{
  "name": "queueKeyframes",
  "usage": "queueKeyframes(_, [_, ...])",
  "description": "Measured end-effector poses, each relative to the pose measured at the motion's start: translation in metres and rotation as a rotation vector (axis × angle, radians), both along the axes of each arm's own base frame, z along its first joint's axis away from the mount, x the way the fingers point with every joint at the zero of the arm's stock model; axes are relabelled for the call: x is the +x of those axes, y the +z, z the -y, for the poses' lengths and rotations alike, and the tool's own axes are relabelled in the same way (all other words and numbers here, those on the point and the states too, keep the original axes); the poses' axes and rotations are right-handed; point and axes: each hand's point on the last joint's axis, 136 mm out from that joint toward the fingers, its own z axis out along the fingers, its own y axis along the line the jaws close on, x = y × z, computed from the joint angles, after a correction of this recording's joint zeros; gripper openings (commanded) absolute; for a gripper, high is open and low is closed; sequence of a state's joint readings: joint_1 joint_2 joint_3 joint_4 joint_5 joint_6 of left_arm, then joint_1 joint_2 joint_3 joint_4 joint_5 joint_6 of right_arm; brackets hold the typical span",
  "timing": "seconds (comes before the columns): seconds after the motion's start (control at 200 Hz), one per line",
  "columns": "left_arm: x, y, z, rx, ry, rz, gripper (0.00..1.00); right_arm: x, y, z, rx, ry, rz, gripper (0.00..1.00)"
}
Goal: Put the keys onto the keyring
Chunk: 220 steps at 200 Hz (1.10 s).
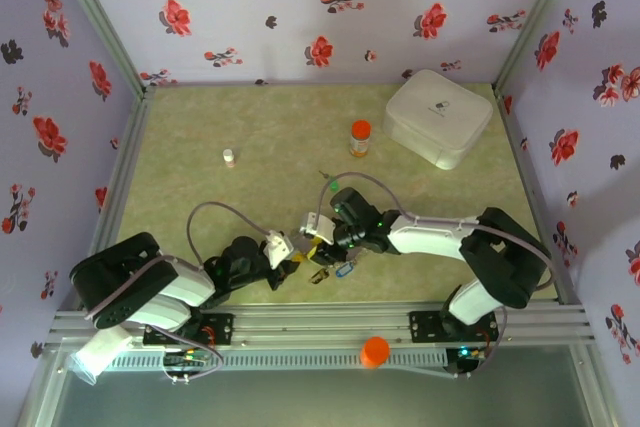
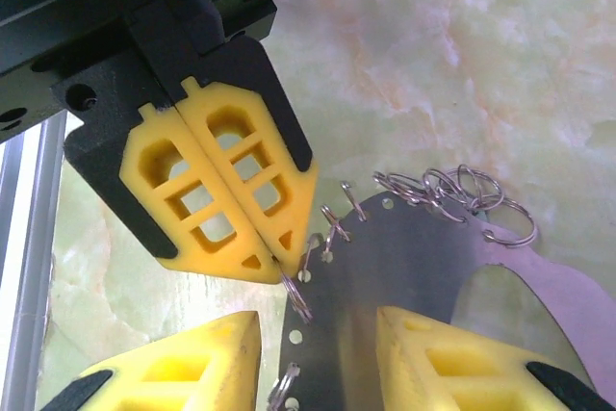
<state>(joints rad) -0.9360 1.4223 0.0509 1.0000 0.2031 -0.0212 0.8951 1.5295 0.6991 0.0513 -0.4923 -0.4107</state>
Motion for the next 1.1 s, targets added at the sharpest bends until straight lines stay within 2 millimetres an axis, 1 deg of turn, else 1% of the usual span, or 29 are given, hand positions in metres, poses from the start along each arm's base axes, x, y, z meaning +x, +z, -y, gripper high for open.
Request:
queueKeyframes(0.335, [0.001, 0.005, 0.002, -0.011, -0.012, 0.037, 0.0, -0.003, -0.013, 0.005, -0.031, 0.075, 0.064, 0.35])
queueKeyframes(0.55, [0.001, 0.005, 0.002, -0.01, -0.014, 0.043, 0.0, -0.005, -0.022, 0.004, -0.039, 0.111, 0.068, 0.27])
queueKeyframes(0.665, [0.001, 0.003, 0.001, -0.004, -0.015, 0.042, 0.0, -0.004, -0.022, 0.0, -0.021, 0.121, 0.073, 0.23])
queueKeyframes(0.815, [0.001, 0.004, 0.002, -0.004, -0.017, 0.047, 0.0, -0.002, -0.014, -0.007, 0.023, 0.13, 0.093, 0.21])
queueKeyframes(0.845, [0.001, 0.004, 0.002, -0.004, -0.018, 0.048, 0.0, -0.002, -0.013, -0.008, 0.03, 0.131, 0.097, 0.2])
queueKeyframes(0.91, [0.001, 0.004, 0.002, -0.003, -0.019, 0.051, 0.0, -0.001, -0.011, -0.009, 0.041, 0.134, 0.102, 0.12])
queueKeyframes(0.975, [0.002, 0.004, 0.001, -0.002, -0.017, 0.053, 0.0, -0.003, -0.011, -0.01, 0.044, 0.139, 0.096, 0.07])
queueKeyframes(1.1, [0.002, 0.003, 0.0, 0.003, -0.013, 0.055, 0.0, -0.005, -0.013, -0.01, 0.045, 0.148, 0.088, 0.0])
